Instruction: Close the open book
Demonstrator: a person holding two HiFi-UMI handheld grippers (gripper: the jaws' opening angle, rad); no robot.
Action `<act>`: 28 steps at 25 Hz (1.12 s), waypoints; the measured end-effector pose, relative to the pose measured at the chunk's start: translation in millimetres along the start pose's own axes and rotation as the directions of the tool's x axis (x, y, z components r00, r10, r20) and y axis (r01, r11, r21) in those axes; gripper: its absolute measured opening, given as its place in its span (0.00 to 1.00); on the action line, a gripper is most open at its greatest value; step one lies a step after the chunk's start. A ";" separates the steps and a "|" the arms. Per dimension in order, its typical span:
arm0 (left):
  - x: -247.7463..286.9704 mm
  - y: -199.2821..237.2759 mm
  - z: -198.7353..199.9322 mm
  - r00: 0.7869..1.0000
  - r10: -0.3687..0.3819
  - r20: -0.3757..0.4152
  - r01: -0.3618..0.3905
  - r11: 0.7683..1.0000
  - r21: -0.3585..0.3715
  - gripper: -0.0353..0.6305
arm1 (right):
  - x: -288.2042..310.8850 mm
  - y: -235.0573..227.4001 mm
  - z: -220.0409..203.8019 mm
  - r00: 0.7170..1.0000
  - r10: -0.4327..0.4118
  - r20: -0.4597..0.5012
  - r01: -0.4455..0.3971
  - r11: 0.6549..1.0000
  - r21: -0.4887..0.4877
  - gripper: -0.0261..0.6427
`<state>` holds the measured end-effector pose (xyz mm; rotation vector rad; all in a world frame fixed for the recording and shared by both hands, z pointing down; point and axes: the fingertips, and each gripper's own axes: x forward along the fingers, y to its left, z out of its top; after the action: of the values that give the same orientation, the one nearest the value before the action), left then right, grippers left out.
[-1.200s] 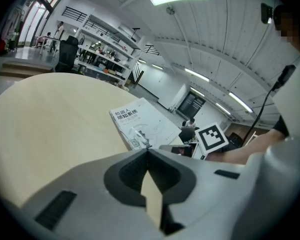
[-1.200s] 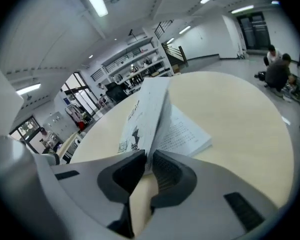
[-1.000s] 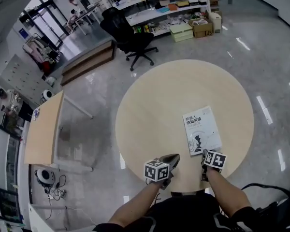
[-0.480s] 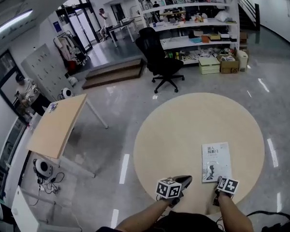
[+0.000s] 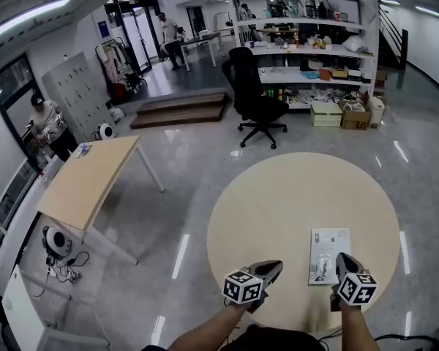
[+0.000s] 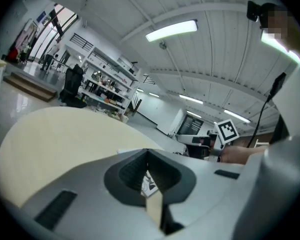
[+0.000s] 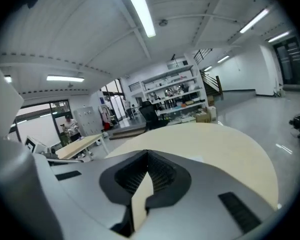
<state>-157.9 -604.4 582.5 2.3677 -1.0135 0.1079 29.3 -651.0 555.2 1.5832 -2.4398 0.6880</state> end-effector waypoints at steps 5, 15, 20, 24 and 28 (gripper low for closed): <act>-20.3 -8.5 32.8 0.998 -0.009 0.066 0.004 0.997 0.080 0.03 | -16.4 28.8 20.9 0.991 0.116 0.059 -0.112 0.992 -0.064 0.04; -39.7 -29.5 25.0 0.992 -0.069 0.109 0.056 0.992 0.115 0.03 | -66.1 41.4 15.8 0.989 0.117 0.086 -0.103 0.983 -0.154 0.04; -55.3 -70.0 24.4 0.989 -0.097 0.107 0.080 0.984 0.157 0.03 | -99.1 58.6 20.2 0.979 0.163 0.125 -0.137 0.972 -0.192 0.04; -68.2 -118.0 18.0 0.989 -0.074 0.130 0.048 0.980 0.192 0.03 | -134.0 67.6 14.8 0.963 0.228 0.141 -0.191 0.953 -0.236 0.04; -80.4 -175.3 -5.6 0.987 -0.015 0.157 -0.010 0.987 0.158 0.03 | -192.6 67.9 -0.6 0.953 0.287 0.098 -0.253 0.931 -0.265 0.04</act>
<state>-93.6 -451.6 483.9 2.5554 -1.1127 -0.0005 51.4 -469.0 465.3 1.2502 -2.7473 0.2960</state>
